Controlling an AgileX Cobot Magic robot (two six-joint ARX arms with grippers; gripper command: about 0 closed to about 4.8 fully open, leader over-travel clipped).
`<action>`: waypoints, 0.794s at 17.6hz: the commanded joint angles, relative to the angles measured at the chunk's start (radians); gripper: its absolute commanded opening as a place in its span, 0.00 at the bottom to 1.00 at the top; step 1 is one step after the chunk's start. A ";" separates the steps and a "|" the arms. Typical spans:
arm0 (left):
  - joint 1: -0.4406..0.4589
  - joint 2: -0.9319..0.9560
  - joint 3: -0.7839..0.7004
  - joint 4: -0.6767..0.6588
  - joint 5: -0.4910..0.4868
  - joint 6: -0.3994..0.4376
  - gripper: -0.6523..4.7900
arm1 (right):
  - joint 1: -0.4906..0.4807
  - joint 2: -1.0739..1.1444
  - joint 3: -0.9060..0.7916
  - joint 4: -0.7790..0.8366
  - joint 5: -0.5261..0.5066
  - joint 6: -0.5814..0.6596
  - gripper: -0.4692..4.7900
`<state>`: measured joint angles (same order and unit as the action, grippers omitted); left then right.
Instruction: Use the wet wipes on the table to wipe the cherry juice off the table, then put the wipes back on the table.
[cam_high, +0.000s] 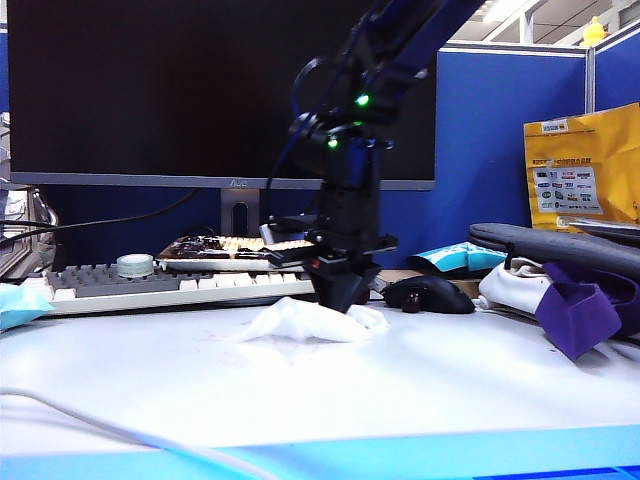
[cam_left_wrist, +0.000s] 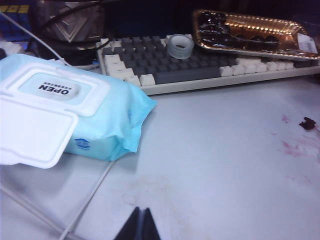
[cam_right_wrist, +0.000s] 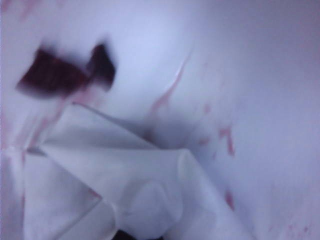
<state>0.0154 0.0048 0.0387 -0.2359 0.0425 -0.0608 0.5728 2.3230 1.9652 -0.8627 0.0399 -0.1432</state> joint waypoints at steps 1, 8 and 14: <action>0.000 -0.003 -0.006 -0.010 0.003 0.000 0.11 | -0.001 0.081 0.151 -0.193 -0.217 0.003 0.08; 0.000 -0.003 -0.006 -0.010 0.003 0.000 0.11 | 0.045 0.088 0.163 -0.383 -0.118 0.009 0.08; 0.000 -0.003 -0.006 -0.010 0.003 0.000 0.11 | -0.051 0.110 0.163 -0.146 -0.101 0.163 0.08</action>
<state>0.0154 0.0048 0.0387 -0.2356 0.0429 -0.0608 0.5186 2.4119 2.1368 -1.0393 0.0013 0.0113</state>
